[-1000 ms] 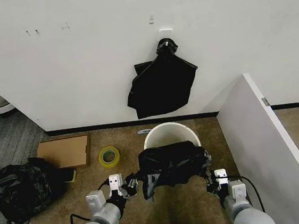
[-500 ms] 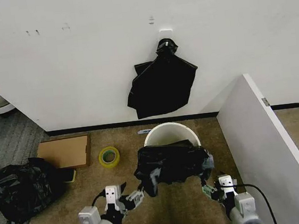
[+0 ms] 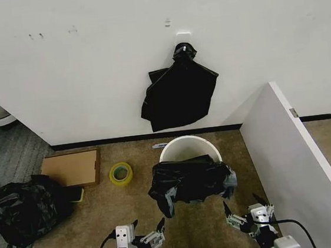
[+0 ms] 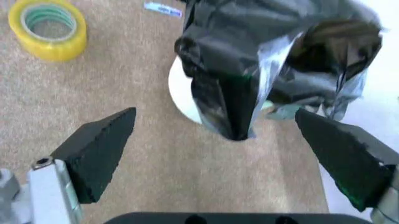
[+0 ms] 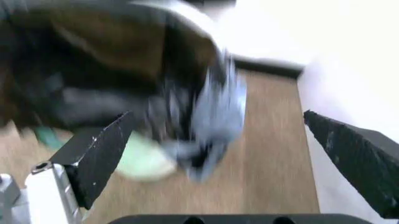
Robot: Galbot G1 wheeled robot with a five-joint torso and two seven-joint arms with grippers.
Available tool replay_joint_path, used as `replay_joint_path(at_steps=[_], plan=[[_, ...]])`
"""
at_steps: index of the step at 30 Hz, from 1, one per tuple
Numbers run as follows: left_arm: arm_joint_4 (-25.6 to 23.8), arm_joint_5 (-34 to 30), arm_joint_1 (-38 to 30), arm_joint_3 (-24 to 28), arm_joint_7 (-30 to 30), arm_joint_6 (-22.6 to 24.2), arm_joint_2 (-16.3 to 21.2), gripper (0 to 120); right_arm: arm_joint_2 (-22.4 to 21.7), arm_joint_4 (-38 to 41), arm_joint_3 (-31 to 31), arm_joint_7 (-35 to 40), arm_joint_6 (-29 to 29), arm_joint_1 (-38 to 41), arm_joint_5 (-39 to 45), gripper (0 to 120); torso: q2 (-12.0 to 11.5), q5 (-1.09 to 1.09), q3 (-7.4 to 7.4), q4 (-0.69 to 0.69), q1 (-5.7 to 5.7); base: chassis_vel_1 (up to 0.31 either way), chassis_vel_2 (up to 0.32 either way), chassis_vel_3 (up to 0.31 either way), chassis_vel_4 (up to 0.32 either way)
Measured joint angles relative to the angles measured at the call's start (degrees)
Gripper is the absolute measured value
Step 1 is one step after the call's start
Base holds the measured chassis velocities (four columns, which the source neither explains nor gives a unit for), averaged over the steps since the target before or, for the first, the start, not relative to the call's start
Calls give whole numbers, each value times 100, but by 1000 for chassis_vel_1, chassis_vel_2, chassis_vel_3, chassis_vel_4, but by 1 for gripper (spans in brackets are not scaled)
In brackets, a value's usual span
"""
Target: Place the garbage bag over the trash bin.
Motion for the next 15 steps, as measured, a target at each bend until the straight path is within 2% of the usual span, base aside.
replay_joint_path(at_steps=[4,5,7,8,11,12,13,15], plan=[[-31,145,89,-9,19,-96,-107,100,-62,128,104,-91,309,-87,-38,100,0,0,0,0,0,0,0,0,0],[-38,301,144,-10,57,-199,-232,100,-157,265,247,-215,521,-90,-13,100,0,0,0,0,0,0,0,0,0],[-1,685,178,-18,130,-383,-480,100,-337,475,430,-407,580,56,240,100,0,1,0,0,0,0,0,0,0],[-1,685,178,-18,130,-383,-480,100,-337,475,430,-407,580,56,240,100,0,1,0,0,0,0,0,0,0],[232,1512,208,-42,425,-827,-952,100,-864,646,769,-759,265,567,1008,100,0,1,1,4,1,0,0,0,0],[442,1920,127,-44,596,-1090,-1106,100,-1164,672,1008,-956,124,682,1385,100,0,3,1,5,1,0,0,0,0],[599,2267,59,-53,725,-1278,-1211,100,-1374,677,1149,-1051,-1,752,1638,100,0,1,1,-8,1,0,0,0,0],[789,2700,70,-66,880,-1528,-1431,100,-1801,636,1277,-1192,-376,1063,2148,100,0,3,1,-1,1,0,0,0,0]])
